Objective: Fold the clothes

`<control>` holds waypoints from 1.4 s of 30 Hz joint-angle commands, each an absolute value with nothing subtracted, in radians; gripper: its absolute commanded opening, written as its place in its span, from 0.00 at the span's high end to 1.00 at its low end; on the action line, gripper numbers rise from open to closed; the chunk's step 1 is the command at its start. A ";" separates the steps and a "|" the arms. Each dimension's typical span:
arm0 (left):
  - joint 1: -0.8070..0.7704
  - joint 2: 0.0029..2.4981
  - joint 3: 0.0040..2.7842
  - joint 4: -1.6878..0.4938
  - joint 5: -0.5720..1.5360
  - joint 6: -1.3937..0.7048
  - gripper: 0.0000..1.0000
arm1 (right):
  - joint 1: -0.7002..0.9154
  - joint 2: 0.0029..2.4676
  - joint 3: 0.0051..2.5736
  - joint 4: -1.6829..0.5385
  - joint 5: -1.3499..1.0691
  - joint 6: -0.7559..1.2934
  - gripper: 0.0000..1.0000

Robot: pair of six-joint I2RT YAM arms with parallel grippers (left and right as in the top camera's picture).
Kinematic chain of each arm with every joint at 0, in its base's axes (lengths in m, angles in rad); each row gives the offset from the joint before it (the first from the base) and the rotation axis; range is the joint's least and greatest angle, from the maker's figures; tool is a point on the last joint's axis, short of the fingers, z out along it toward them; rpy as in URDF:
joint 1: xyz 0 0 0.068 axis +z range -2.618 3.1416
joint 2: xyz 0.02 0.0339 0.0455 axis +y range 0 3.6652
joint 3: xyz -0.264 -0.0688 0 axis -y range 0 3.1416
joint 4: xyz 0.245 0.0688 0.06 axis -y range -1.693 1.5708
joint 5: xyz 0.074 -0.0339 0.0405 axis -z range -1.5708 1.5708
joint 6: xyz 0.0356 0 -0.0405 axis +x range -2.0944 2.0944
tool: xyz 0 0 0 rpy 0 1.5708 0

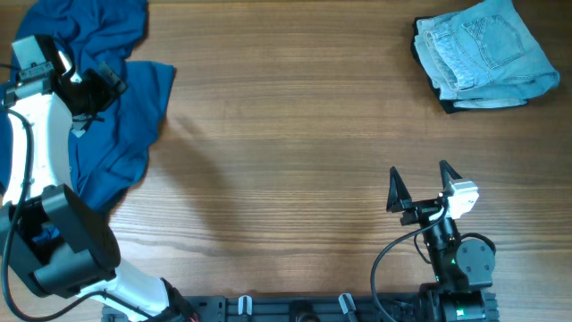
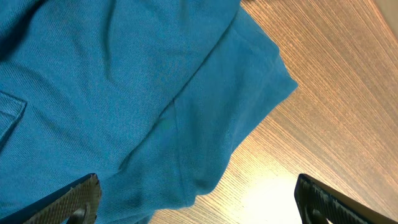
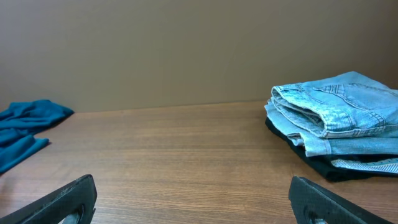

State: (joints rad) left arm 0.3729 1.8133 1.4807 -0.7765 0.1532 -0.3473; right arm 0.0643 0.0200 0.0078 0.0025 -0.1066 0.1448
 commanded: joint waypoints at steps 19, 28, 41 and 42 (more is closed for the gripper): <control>0.041 1.131 1.212 -0.517 0.130 -0.007 0.00 | 0.069 0.004 0.005 0.005 -0.089 0.131 0.00; 0.041 0.699 0.499 0.023 0.263 -0.008 0.00 | 0.069 0.004 0.005 0.005 -0.089 0.131 0.00; 0.041 0.250 0.099 0.189 0.253 -0.015 0.00 | 0.069 0.004 0.005 0.005 -0.089 0.131 0.00; 0.041 0.226 0.091 0.179 0.254 -0.015 0.00 | 0.069 0.004 0.005 0.005 -0.089 0.131 0.00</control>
State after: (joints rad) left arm 0.0441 0.3138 0.1257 0.1932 0.2455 -0.0269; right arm 0.0643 0.0154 0.0078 0.0002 -0.1028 0.1375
